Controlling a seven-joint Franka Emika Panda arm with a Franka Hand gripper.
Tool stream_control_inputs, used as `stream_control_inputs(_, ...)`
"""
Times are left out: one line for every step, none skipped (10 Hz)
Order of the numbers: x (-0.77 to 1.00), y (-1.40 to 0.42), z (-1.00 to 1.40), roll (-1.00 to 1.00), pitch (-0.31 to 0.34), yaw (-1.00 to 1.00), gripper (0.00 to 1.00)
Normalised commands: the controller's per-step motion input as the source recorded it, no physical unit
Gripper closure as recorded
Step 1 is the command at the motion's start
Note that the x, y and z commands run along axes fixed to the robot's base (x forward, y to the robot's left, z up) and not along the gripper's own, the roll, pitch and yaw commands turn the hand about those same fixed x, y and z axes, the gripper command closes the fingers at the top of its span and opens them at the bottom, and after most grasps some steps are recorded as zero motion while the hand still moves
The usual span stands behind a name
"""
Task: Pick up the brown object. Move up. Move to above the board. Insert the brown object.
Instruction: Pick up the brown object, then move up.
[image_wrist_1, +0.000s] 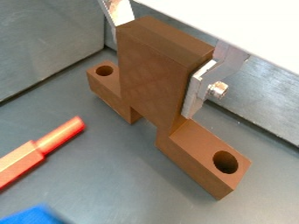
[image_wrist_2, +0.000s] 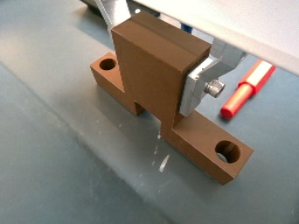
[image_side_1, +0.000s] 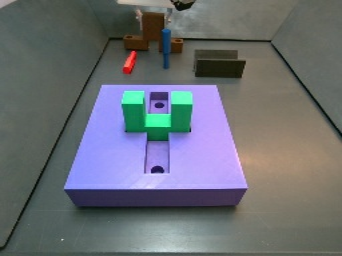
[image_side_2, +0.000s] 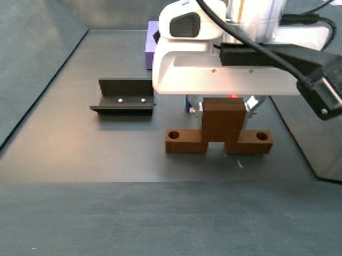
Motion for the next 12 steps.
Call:
stream_control_inputs(0.0,0.0,0.0,0.0,0.0,0.0,1.0)
stream_control_inputs(0.0,0.0,0.0,0.0,0.0,0.0,1.0)
stream_control_inputs(0.0,0.0,0.0,0.0,0.0,0.0,1.0)
stream_control_inputs(0.0,0.0,0.0,0.0,0.0,0.0,1.0)
stream_control_inputs(0.0,0.0,0.0,0.0,0.0,0.0,1.0)
stream_control_inputs(0.0,0.0,0.0,0.0,0.0,0.0,1.0)
stream_control_inputs(0.0,0.0,0.0,0.0,0.0,0.0,1.0)
stream_control_inputs(0.0,0.0,0.0,0.0,0.0,0.0,1.0)
stream_control_inputs(0.0,0.0,0.0,0.0,0.0,0.0,1.0)
stream_control_inputs(0.0,0.0,0.0,0.0,0.0,0.0,1.0)
stream_control_inputs(0.0,0.0,0.83,0.0,0.0,0.0,1.0)
stream_control_inputs(-0.05,0.01,0.77,0.0,0.035,0.04,1.0)
